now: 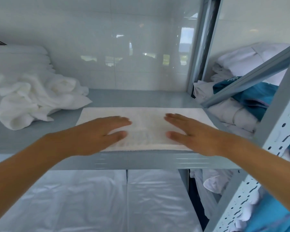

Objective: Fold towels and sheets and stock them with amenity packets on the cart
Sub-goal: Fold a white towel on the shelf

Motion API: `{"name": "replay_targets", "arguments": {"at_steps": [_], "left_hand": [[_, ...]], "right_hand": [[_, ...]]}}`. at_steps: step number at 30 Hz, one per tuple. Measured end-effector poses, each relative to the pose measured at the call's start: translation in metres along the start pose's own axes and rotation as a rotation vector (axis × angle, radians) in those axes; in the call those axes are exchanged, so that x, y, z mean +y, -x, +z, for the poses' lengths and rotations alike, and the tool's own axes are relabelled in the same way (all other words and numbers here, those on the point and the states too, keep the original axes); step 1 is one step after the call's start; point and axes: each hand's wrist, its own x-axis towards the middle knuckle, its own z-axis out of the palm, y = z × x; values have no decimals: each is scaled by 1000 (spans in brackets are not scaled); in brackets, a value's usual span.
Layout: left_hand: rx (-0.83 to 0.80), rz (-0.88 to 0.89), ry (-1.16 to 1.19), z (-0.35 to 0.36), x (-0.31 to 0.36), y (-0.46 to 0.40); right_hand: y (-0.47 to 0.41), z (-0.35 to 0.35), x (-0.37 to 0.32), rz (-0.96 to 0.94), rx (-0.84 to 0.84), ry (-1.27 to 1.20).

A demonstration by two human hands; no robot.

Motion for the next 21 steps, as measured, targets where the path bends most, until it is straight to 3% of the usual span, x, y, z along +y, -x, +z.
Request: {"name": "replay_targets", "arguments": {"at_steps": [4, 11, 16, 21], "left_hand": [[-179, -39, -131, 10, 15, -65], [-215, -134, -91, 7, -65, -60], [-208, -264, -170, 16, -36, -55], [-252, -368, -384, 20, 25, -18]], "right_hand": [[-61, 36, -28, 60, -40, 83], [-70, 28, 30, 9, -129, 92], [-77, 13, 37, -15, -172, 101], [-91, -25, 32, 229, -302, 283]]}}
